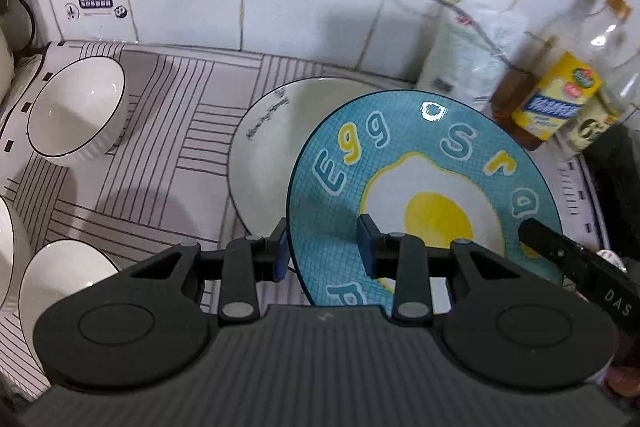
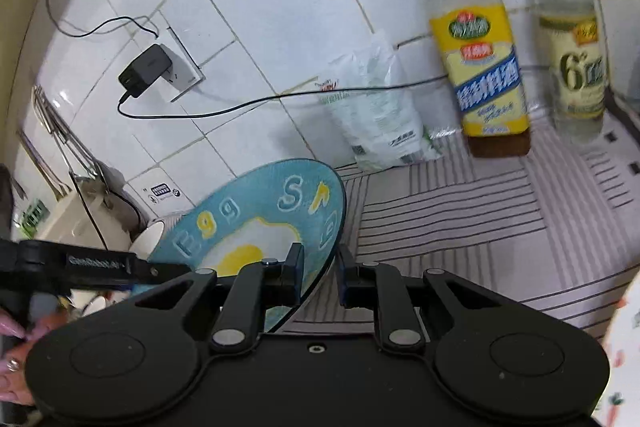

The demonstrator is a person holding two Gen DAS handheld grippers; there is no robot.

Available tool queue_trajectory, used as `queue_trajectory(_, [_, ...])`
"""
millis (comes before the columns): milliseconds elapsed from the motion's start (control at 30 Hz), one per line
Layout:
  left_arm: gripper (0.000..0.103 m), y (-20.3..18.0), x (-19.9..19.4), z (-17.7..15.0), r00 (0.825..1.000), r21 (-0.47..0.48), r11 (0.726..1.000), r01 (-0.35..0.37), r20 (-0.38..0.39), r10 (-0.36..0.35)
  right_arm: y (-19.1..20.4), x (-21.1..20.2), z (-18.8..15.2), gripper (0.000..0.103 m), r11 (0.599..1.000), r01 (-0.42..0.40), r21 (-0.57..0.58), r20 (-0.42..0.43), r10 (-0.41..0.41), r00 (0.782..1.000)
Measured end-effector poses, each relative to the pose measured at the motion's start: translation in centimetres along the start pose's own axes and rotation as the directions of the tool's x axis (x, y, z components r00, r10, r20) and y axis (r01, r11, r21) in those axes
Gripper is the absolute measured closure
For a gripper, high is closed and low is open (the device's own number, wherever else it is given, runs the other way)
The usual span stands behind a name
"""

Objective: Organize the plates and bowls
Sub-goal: 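Lift the blue egg plate and lower it onto the white plate, then open both grippers and pull back from the blue plate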

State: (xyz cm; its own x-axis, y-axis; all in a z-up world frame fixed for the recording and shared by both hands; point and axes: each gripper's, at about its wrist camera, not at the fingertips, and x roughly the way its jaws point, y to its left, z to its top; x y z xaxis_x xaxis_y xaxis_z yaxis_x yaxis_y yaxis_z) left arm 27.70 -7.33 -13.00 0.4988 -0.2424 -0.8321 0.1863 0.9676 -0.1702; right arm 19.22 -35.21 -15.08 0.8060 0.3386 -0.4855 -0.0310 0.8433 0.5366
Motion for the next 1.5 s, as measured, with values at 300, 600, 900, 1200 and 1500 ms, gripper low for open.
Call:
queue_trajectory(300, [0.071, 2.3, 2.6, 1.3, 0.997, -0.045, 0.998, -0.050, -0.068, 0.047, 0.5, 4.3, -0.8, 0.082, 1.000, 0.019, 0.001, -0.085, -0.018, 0.996])
queue_trajectory(600, [0.071, 2.4, 4.0, 3.4, 0.992, -0.066, 0.995, -0.073, -0.109, 0.065, 2.5, 6.4, -0.1, 0.082, 0.989, 0.086, -0.118, -0.155, -0.104, 0.982])
queue_trajectory(900, [0.071, 2.3, 4.7, 4.2, 0.989, -0.048, 0.992, -0.114, -0.102, 0.108, 2.8, 7.1, -0.1, 0.082, 0.984, 0.112, -0.137, -0.174, -0.135, 0.975])
queue_trajectory(1200, [0.070, 1.8, 5.6, 4.2, 0.979, 0.027, 0.984, -0.177, -0.093, 0.179, 3.9, 8.3, -0.4, 0.081, 0.971, 0.159, -0.177, -0.184, -0.192, 0.964])
queue_trajectory(1500, [0.071, 0.9, 6.0, 4.0, 0.968, 0.097, 0.968, -0.230, -0.079, 0.237, 5.6, 8.8, -0.1, 0.081, 0.939, 0.224, -0.262, -0.149, -0.268, 0.952])
